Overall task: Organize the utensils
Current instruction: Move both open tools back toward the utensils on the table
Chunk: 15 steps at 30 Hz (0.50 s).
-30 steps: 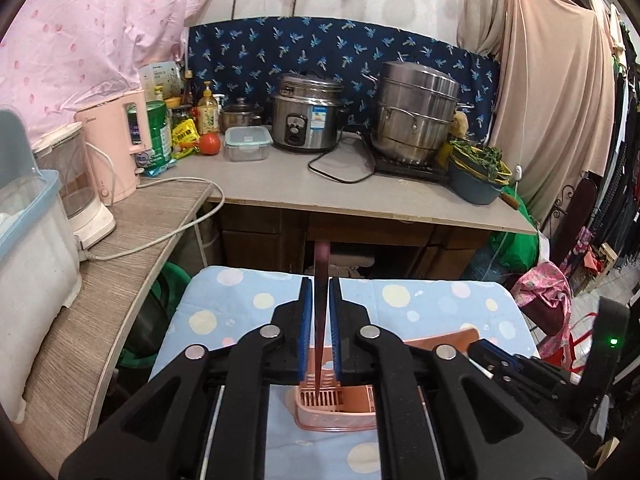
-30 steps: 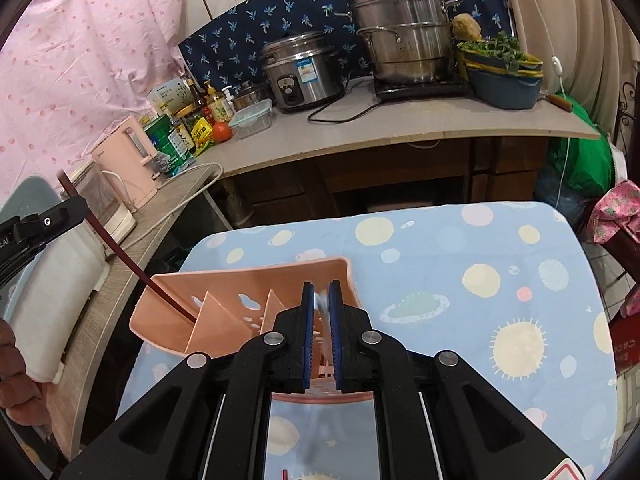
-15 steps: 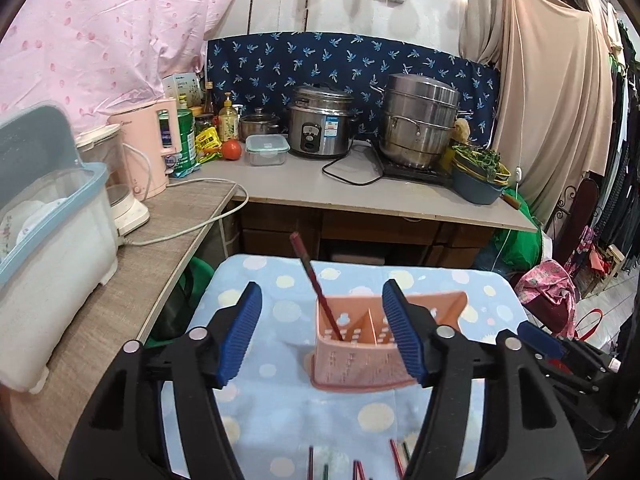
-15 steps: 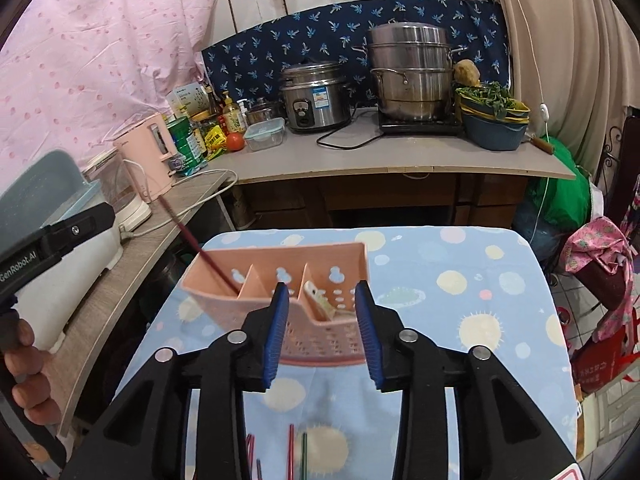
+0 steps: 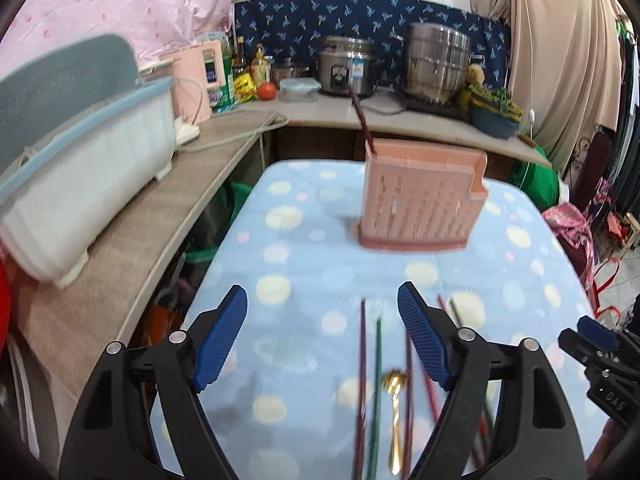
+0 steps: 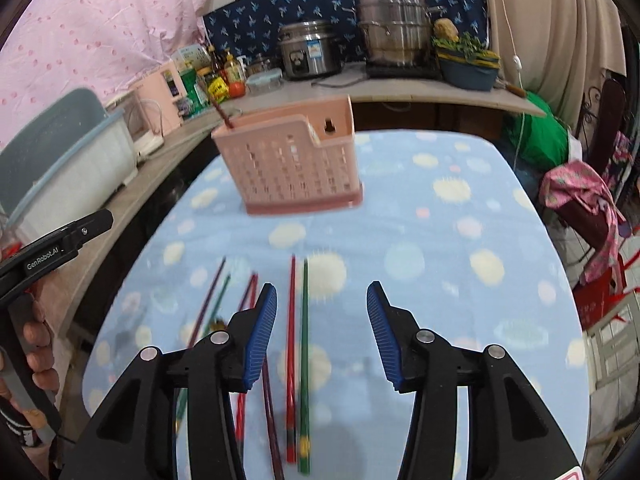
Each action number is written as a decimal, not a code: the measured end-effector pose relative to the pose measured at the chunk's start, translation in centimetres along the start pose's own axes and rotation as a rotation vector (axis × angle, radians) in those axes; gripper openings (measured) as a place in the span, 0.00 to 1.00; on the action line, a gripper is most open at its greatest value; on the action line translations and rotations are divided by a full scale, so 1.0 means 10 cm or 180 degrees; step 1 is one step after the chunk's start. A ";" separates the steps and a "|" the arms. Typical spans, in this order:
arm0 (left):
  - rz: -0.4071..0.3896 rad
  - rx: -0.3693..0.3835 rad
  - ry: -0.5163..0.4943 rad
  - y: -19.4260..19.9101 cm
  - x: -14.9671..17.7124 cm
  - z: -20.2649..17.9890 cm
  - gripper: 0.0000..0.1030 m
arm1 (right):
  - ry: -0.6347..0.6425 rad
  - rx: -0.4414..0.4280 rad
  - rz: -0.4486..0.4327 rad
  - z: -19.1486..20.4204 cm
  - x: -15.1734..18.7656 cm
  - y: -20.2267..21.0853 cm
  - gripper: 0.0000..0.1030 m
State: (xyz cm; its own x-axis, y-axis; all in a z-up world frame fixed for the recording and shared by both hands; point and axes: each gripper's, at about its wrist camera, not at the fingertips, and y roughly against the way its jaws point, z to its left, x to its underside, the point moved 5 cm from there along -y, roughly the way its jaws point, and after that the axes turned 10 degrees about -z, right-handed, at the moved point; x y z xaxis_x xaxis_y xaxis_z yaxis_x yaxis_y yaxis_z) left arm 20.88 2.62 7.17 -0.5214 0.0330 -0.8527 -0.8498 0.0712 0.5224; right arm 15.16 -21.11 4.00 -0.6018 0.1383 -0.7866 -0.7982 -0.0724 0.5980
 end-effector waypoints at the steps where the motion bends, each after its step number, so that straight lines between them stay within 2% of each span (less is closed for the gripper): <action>1: 0.0028 -0.0020 -0.0035 0.03 0.12 0.01 0.72 | 0.0018 0.0038 0.0019 0.00 0.11 0.04 0.45; 8: 0.0273 -0.0037 -0.0032 0.13 0.73 0.09 0.72 | 0.0313 0.0191 0.0122 0.12 0.73 0.15 0.45; 15: 0.0442 -0.0023 -0.0021 0.21 1.14 0.16 0.72 | 0.0282 0.0197 0.0359 0.07 1.16 0.08 0.45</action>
State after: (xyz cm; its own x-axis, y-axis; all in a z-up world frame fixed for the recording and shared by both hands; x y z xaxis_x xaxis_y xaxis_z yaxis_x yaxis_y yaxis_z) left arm 13.33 4.71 -1.45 -0.6336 0.0486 -0.7721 -0.7699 0.0583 0.6355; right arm 7.54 -18.86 -4.49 -0.6897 0.0448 -0.7227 -0.7240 -0.0212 0.6895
